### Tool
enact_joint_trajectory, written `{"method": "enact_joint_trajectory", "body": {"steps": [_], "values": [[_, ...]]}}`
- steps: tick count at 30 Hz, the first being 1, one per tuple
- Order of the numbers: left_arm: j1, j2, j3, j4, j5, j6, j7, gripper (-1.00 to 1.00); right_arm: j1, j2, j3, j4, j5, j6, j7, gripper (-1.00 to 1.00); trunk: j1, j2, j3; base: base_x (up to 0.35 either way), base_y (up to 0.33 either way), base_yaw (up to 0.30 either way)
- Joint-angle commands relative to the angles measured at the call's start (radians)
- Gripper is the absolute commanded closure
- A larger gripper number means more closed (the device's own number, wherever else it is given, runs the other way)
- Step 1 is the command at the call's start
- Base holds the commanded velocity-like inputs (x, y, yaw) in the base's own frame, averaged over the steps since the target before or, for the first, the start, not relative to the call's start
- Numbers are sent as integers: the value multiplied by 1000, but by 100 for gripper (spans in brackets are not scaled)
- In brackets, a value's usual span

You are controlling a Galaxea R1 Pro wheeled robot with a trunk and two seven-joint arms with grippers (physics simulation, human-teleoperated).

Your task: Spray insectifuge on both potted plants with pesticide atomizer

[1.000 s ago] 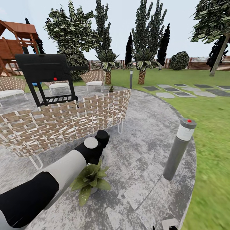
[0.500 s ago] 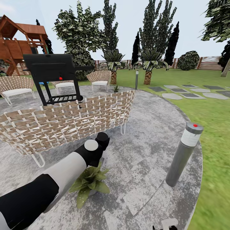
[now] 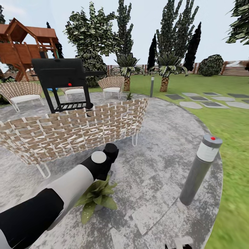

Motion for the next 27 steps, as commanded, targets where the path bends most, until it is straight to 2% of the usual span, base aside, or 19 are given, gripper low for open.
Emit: {"method": "enact_joint_trajectory", "body": {"steps": [1,9,16,21,26,27], "values": [[-1,0,-3,0,-4,11,-6,100,0,0,7,0,3,-1,-8,-100,0,0,-1,0,-87,271],[-1,0,-2,0,-7,11,-6,100,0,-1,6,-1,3,-1,-8,-100,0,0,-1,0,-28,67],[7,0,-2,6,-8,12,-6,100,0,-2,7,-1,3,-1,-8,-100,0,0,-1,36,-226,99],[19,0,2,14,3,17,-6,100,0,-2,7,-2,3,-1,-8,-100,0,0,-1,48,-57,106],[104,0,7,17,2,19,-6,100,0,-2,7,-1,3,-1,-8,-100,0,0,-1,2,-3,6],[124,8,12,17,3,20,-6,100,0,-2,7,-1,3,-1,-8,-100,0,0,-1,0,0,0]]}}
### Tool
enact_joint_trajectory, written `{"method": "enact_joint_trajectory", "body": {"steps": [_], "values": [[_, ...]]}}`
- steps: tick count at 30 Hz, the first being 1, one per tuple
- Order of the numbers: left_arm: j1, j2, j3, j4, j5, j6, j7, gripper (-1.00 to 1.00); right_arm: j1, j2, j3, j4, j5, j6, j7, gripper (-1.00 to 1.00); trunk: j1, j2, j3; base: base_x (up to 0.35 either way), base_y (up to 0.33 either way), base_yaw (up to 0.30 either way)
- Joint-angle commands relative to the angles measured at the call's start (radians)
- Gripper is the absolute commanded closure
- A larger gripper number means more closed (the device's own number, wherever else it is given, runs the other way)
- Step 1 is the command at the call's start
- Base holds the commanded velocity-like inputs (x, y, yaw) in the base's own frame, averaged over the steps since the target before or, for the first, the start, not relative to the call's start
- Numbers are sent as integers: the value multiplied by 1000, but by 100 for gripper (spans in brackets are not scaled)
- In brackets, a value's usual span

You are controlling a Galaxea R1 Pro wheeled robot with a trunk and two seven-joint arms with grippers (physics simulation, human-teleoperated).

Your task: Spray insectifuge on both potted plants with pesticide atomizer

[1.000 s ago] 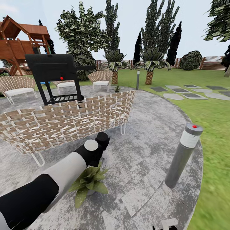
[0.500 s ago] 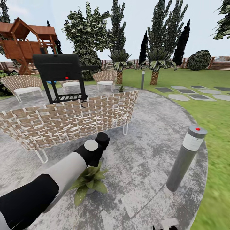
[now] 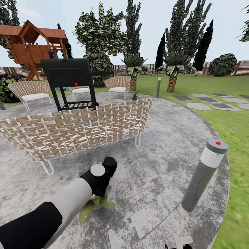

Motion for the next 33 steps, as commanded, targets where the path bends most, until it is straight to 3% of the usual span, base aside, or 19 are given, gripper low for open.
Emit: {"method": "enact_joint_trajectory", "body": {"steps": [1,13,16,21,24,28,33], "values": [[2,2,-2,-1,-4,11,-6,100,-1,0,8,1,3,-1,-8,-100,0,0,-1,0,0,0],[6,12,0,1,-4,14,-6,100,-1,0,8,1,3,-1,-8,-100,0,0,-1,0,0,0],[6,26,-1,2,-4,14,-6,100,-1,0,8,1,3,-1,-8,-100,0,0,-1,0,0,0],[17,84,0,19,-2,14,-6,100,0,0,8,1,3,-1,-8,-100,0,0,-1,0,0,0],[20,92,1,20,-3,14,-6,100,-1,0,8,1,3,-1,-8,-100,0,0,-1,0,0,0],[21,98,29,21,-4,13,-6,100,0,0,8,1,3,-1,-8,-100,0,0,-1,0,0,0],[21,124,36,21,-4,13,-6,100,-1,0,8,1,3,-1,-8,-100,0,0,-1,0,0,0]]}}
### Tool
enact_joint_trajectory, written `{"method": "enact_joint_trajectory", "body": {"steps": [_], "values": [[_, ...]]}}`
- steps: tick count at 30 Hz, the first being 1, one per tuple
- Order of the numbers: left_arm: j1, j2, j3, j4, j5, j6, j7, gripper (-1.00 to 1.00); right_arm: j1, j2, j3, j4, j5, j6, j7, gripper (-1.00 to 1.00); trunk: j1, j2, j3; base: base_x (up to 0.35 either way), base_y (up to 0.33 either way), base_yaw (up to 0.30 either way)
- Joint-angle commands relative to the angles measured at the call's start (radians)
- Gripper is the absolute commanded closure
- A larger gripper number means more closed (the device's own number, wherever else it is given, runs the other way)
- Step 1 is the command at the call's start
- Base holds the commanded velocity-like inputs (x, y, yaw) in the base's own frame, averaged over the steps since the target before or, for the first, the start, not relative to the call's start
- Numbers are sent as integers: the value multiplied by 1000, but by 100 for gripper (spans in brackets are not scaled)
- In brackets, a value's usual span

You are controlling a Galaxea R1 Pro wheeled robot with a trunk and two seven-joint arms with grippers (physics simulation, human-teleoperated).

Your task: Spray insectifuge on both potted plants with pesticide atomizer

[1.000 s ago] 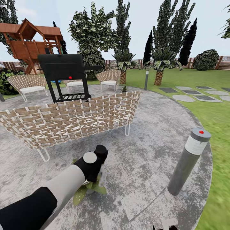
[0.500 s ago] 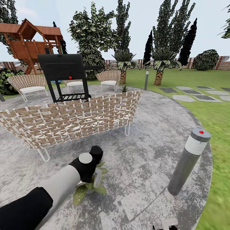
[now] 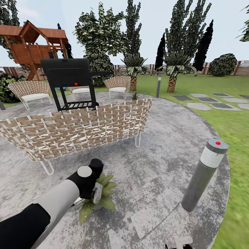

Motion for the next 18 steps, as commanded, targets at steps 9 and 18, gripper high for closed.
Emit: {"method": "enact_joint_trajectory", "body": {"steps": [9,18], "values": [[11,31,33,-6,-4,11,-6,100,0,0,8,1,3,-1,-8,-100,0,0,-1,0,0,0],[21,-21,35,-14,-4,12,-6,100,0,0,8,1,3,-1,-8,-100,0,0,-1,0,0,135]]}}
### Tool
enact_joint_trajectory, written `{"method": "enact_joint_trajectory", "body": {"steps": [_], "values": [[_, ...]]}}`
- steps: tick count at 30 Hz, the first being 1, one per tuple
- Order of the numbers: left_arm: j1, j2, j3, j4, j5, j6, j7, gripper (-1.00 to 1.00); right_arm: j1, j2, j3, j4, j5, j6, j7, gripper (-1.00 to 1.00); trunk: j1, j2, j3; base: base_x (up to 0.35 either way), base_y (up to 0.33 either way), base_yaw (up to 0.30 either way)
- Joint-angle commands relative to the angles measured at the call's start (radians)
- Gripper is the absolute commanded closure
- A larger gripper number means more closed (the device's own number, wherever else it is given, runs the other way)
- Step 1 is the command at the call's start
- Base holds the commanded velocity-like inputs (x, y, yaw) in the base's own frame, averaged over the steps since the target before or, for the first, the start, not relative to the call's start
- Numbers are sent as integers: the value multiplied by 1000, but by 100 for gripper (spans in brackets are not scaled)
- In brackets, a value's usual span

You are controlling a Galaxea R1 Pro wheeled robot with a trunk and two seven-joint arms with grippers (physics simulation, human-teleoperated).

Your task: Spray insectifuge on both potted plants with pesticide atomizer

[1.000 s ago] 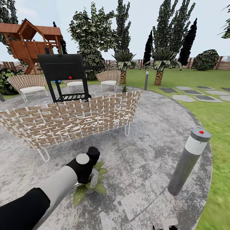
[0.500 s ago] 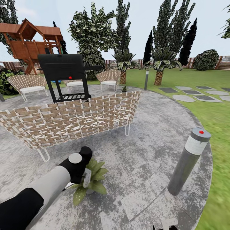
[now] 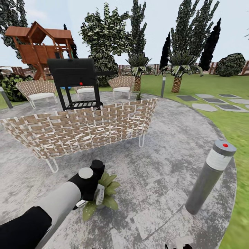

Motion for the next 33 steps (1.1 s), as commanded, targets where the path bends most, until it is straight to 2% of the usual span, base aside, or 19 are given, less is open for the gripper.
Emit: {"method": "enact_joint_trajectory", "body": {"steps": [1,7,12,13,15,17,19,20,21,22,24,27,29,30,32,33], "values": [[-1,-2,-3,0,-4,11,-6,100,0,0,8,0,3,-1,-8,-100,0,0,-1,0,0,271],[-1,2,-1,10,-4,11,-6,100,0,0,8,1,3,-1,-8,-100,0,0,-1,-6,-8,276],[-1,-1,1,3,-4,12,-6,100,0,0,8,1,3,-1,-8,-100,0,0,-1,-110,-201,277],[-1,1,8,1,-4,13,-6,100,-1,0,8,1,3,-1,-8,-100,0,0,-1,-95,-256,277],[-1,9,48,6,-4,13,-6,100,0,0,8,1,3,-1,-8,-100,0,0,-1,-95,-259,276],[11,34,128,6,-3,13,-6,100,0,0,8,1,3,-1,-8,-100,0,0,-1,-101,-260,273],[44,61,247,3,-2,12,-6,100,0,0,8,1,3,-1,-8,-100,0,0,-1,-98,-226,262],[68,72,327,2,-2,12,12,100,0,0,8,1,3,-1,-8,-100,0,0,-1,-45,-102,235],[89,76,406,1,-3,11,82,100,0,0,8,1,3,-1,-8,-100,0,0,-1,-23,-52,163],[99,78,458,1,-3,11,125,100,0,0,8,1,3,-1,-8,-100,0,0,-1,-15,-33,104],[115,74,592,0,-2,12,210,100,0,0,8,1,3,-1,-8,-100,0,0,-1,-6,-13,40],[120,61,768,0,-2,36,243,100,-1,0,8,1,3,-1,-8,-100,0,0,-1,-1,-3,8],[121,46,823,0,-2,84,247,100,0,0,8,0,3,-1,-8,-100,0,0,-1,0,-1,2],[121,29,844,2,-3,127,247,100,0,0,8,0,4,-1,-8,-100,0,0,-1,0,0,0],[125,-1,860,7,-3,190,245,100,0,0,8,0,4,-1,-8,-100,0,0,-1,0,0,0],[129,-6,862,8,-4,202,244,100,0,0,8,0,4,-1,-8,-100,0,0,-1,0,0,0]]}}
